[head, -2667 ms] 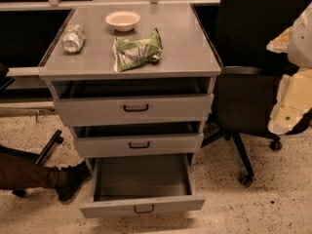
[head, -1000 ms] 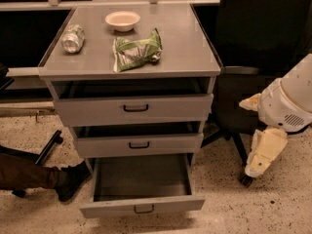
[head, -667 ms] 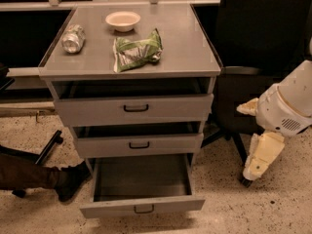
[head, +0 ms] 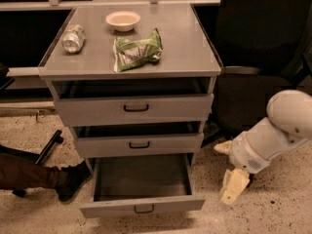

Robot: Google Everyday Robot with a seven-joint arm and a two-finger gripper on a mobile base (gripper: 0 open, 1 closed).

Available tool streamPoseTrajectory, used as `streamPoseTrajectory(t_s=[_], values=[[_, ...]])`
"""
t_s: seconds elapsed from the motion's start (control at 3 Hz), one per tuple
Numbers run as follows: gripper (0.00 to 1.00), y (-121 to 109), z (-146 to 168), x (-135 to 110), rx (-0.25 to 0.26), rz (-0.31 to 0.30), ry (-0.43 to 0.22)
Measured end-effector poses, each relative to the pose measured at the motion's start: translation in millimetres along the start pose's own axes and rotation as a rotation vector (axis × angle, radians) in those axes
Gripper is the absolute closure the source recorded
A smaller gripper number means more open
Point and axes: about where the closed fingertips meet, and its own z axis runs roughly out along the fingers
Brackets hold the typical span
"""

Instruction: Close bottom drawer

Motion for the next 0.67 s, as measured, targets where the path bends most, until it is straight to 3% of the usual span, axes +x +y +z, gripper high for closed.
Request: streamPoseTrajectory(t_s=[0.33, 0.67], values=[[0.00, -7.4, 52.5, 8.1, -0.022, 0.014, -0.019], [0.00, -7.4, 52.6, 8.1, -0.022, 0.014, -0.019]])
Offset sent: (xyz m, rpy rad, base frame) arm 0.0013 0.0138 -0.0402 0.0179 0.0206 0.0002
